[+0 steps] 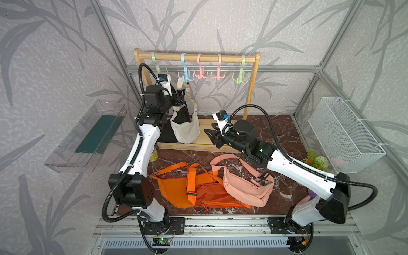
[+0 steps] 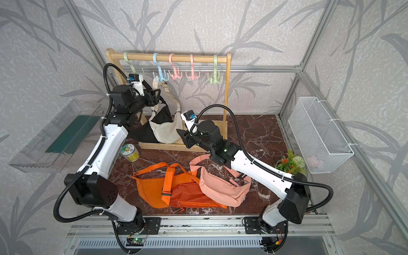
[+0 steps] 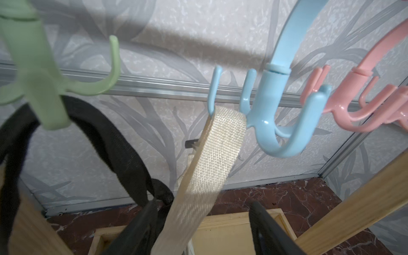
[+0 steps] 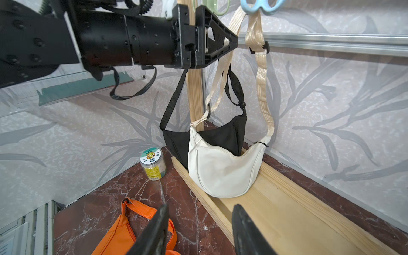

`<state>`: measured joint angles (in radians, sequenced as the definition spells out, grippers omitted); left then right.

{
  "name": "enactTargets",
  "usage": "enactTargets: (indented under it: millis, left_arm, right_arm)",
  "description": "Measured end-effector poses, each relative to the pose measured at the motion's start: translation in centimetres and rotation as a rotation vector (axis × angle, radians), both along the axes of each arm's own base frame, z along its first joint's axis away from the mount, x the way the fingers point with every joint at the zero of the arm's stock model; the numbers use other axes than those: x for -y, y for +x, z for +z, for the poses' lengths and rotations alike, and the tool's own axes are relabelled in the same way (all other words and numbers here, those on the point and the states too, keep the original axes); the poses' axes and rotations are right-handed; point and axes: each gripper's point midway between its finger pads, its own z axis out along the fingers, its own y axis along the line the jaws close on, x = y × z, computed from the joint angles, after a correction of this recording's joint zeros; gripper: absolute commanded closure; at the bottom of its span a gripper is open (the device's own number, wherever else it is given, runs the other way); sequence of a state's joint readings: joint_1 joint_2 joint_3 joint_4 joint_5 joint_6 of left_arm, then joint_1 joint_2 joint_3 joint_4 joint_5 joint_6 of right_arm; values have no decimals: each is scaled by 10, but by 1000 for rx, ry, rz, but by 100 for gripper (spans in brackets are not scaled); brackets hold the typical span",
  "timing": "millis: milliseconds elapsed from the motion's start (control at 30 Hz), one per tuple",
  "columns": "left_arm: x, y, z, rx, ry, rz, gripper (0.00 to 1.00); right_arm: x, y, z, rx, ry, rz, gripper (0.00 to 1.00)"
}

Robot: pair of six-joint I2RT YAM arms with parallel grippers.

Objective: Take the bag off the hook
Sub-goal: Pick up the bag from the hook.

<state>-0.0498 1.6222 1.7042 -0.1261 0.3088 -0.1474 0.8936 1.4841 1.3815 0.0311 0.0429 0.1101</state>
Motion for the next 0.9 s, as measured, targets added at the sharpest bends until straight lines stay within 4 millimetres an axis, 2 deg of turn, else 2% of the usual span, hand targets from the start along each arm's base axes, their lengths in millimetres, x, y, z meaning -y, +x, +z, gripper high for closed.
enactTargets:
  millis: [100,333,367,467,600,800,900]
  left_arm:
    - [2,9,4,15,19,-10,41]
    - [10,13,7,29,27,-62,92]
    - [12,13,7,28,20,-73,94]
    - [17,10,10,35,7,-104,100]
    - [20,4,19,50,-17,-130,100]
    - [22,-11,45,102,-53,-146,100]
    - [20,-16,66,135,-75,-137,100]
  right_arm:
    - [9,-7,2,-8,16,-4,53]
    - [14,-11,5,-23,40,-7,53]
    - [14,-11,5,-26,42,-7,53]
    - [13,-11,4,-32,46,-8,54]
    - [11,-9,3,-38,47,-8,54]
    - [5,-6,13,-33,67,-2,55]
    - [3,-6,17,-36,81,5,55]
